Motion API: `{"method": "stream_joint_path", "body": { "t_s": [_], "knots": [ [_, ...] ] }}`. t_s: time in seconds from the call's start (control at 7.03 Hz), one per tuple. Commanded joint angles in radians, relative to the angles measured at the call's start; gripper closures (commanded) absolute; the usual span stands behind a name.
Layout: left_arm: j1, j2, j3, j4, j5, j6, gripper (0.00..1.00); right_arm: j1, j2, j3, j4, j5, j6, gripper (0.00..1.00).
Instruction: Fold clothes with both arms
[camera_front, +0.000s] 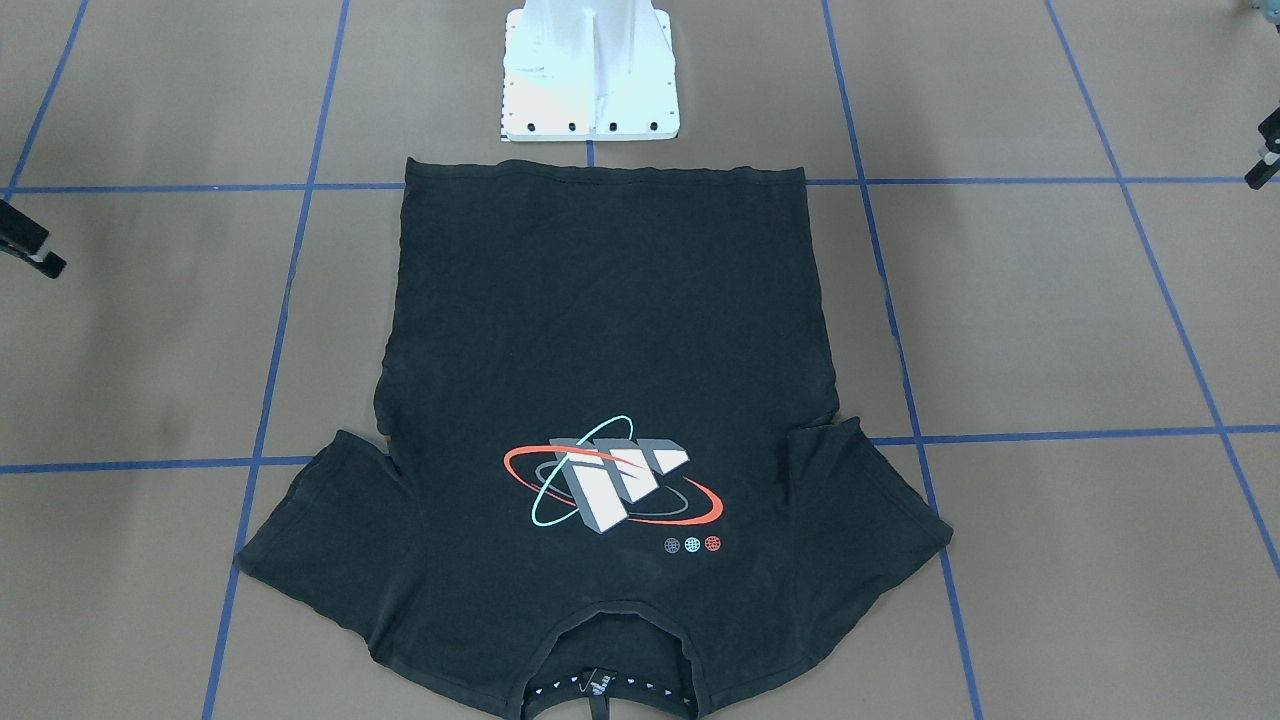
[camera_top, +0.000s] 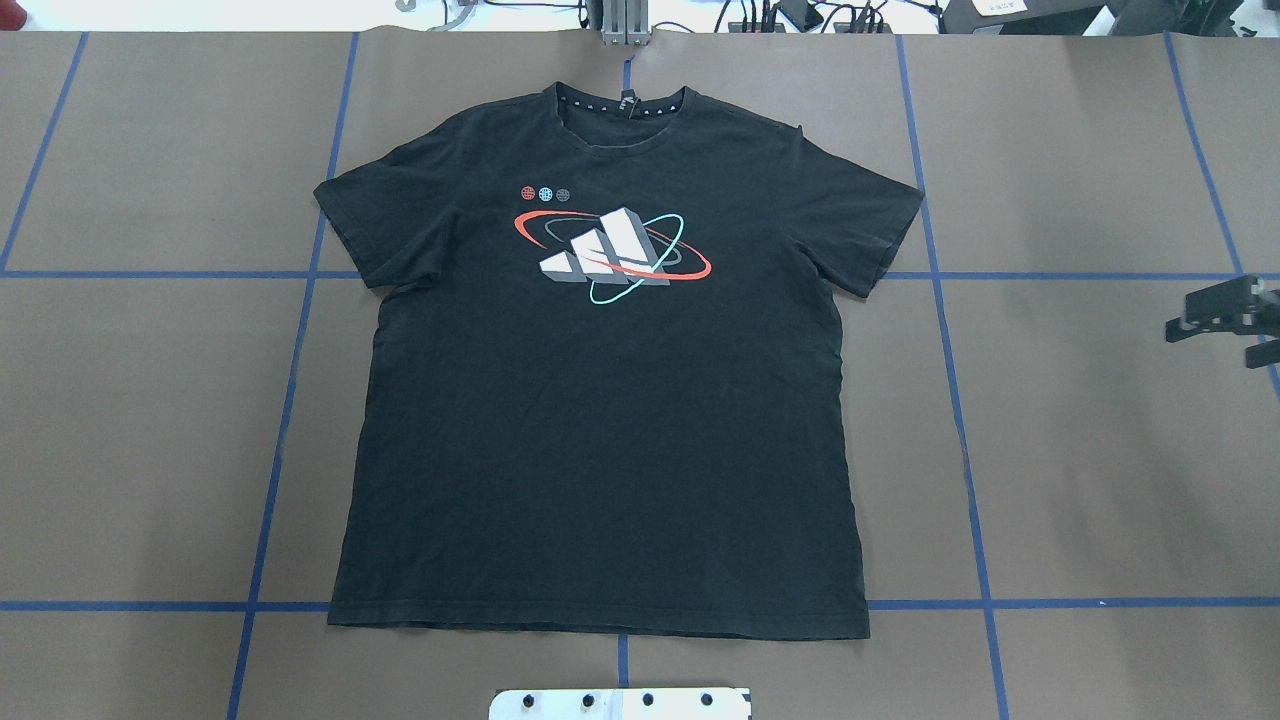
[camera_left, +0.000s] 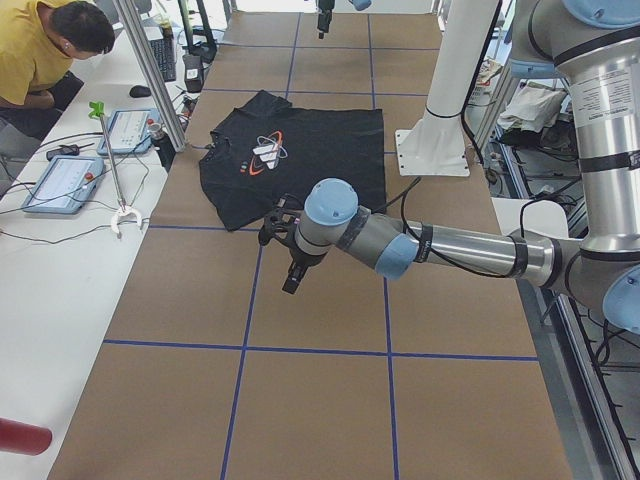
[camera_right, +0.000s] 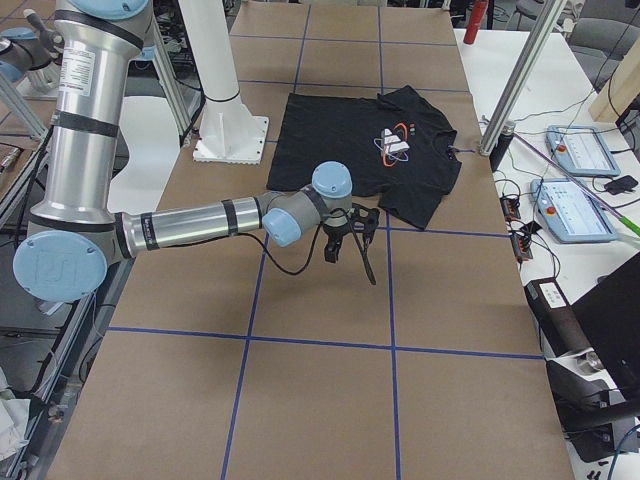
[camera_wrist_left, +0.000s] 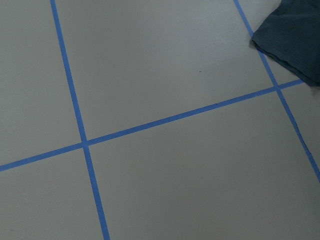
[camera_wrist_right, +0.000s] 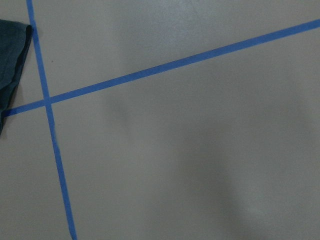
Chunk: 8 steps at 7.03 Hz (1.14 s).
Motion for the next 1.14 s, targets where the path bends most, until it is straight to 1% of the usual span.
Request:
{"method": "stream_joint_path", "body": {
  "t_s": [0.0,0.14,0.28,0.43,0.57,0.71,0.85,1.0],
  "knots": [
    [0.001,0.001,0.002,-0.002,0.0,-0.001,0.0,-0.054,0.171,-0.118,0.023,-0.089,0.105,0.01],
    [0.004,0.003,0.0,-0.002,-0.002,-0.001,0.0,-0.056,0.33,-0.228,0.023,-0.094,0.223,0.01],
    [0.004,0.003,0.0,-0.001,-0.002,-0.001,0.0,-0.069,0.434,-0.319,0.024,-0.11,0.275,0.02],
    [0.004,0.003,0.002,-0.002,0.0,-0.001,0.0,-0.112,0.512,-0.408,0.021,-0.202,0.272,0.05],
    [0.004,0.001,0.002,-0.001,0.0,0.0,0.0,-0.131,0.612,-0.521,0.032,-0.23,0.271,0.06],
    [0.004,0.001,0.0,-0.001,0.0,-0.001,0.0,-0.138,0.646,-0.589,0.085,-0.235,0.262,0.12],
    [0.004,0.001,0.0,-0.001,0.0,-0.003,0.0,-0.146,0.666,-0.64,0.127,-0.288,0.249,0.17],
    [0.004,0.003,0.0,-0.002,0.0,-0.001,0.0,-0.177,0.685,-0.668,0.136,-0.38,0.234,0.18]
  ]
}}
